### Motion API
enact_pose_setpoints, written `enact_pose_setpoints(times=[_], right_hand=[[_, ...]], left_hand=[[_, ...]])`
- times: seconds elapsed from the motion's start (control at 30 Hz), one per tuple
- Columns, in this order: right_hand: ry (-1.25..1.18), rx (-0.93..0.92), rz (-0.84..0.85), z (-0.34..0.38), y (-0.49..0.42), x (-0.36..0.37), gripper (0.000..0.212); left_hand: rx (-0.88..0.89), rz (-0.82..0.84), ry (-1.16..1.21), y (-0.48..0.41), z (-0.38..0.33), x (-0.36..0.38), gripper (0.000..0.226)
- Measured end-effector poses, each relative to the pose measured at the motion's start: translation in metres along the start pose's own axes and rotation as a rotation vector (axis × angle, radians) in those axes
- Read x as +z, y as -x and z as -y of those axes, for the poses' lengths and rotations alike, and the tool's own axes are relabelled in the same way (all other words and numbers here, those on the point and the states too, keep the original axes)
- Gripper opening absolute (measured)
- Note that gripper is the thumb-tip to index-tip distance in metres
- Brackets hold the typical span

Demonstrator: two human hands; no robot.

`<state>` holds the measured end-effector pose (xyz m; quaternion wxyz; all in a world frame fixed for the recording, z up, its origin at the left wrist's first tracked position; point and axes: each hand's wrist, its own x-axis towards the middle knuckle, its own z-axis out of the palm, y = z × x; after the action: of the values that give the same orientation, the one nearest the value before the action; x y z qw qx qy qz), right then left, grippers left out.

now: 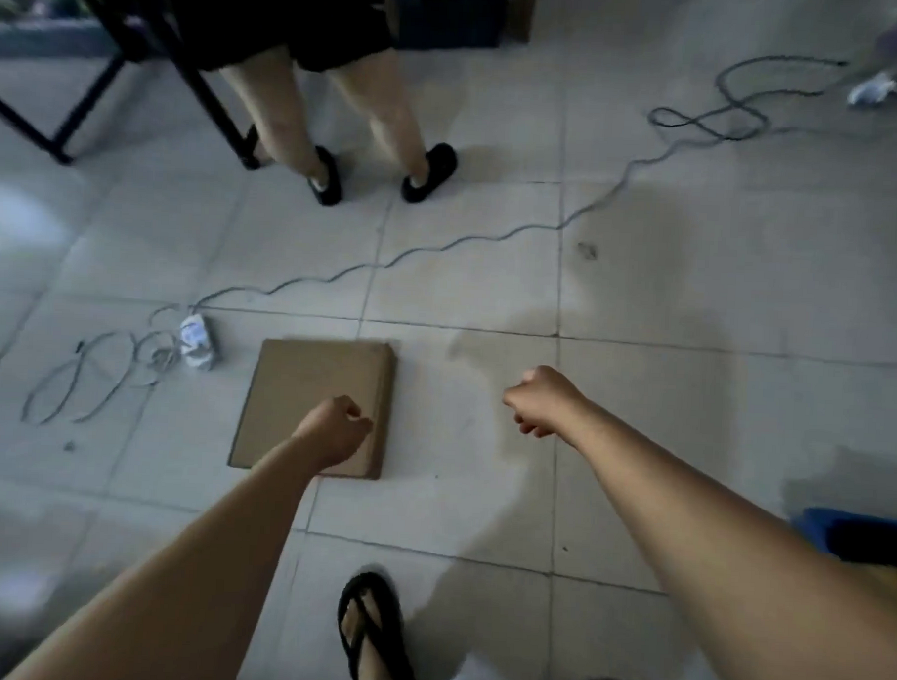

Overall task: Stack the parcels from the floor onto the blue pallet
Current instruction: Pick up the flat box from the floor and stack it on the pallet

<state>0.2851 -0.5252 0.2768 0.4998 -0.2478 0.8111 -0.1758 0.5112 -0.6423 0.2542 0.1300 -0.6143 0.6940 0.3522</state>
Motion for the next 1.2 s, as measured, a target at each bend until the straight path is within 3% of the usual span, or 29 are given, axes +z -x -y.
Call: enact_pose_setpoints(times=[0.2, 0.47, 0.67, 0.87, 0.93, 1.03, 1.1, 1.2], right_hand=[[0.214, -0.005, 0.129, 0.069, -0.047, 0.134, 0.017], [0.163, 0.232, 0.205, 0.033, -0.144, 0.274, 0.013], [-0.003, 0.295, 0.150, -0.006, -0.270, 0.370, 0.030], [-0.431, 0.291, -0.051, -0.009, -0.431, 0.418, 0.079], [-0.554, 0.296, -0.019, -0.009, -0.466, 0.418, 0.085], [-0.622, 0.260, 0.176, -0.006, -0.483, 0.419, 0.075], [-0.686, 0.251, 0.240, -0.005, -0.481, 0.416, 0.089], [-0.745, 0.247, 0.183, -0.006, -0.451, 0.390, 0.106]], left_hand=[[-0.265, -0.020, 0.233, -0.047, 0.167, -0.033, 0.034], [-0.384, 0.017, 0.180, -0.158, 0.317, -0.016, 0.047], [-0.332, -0.111, 0.197, -0.294, 0.372, 0.048, 0.061], [-0.343, -0.363, 0.307, -0.438, 0.429, 0.092, 0.077], [-0.387, -0.344, 0.508, -0.470, 0.438, 0.095, 0.082], [-0.425, -0.280, 0.692, -0.487, 0.438, 0.095, 0.085], [-0.413, -0.242, 0.713, -0.478, 0.431, 0.094, 0.082], [-0.404, -0.168, 0.784, -0.440, 0.408, 0.090, 0.078]])
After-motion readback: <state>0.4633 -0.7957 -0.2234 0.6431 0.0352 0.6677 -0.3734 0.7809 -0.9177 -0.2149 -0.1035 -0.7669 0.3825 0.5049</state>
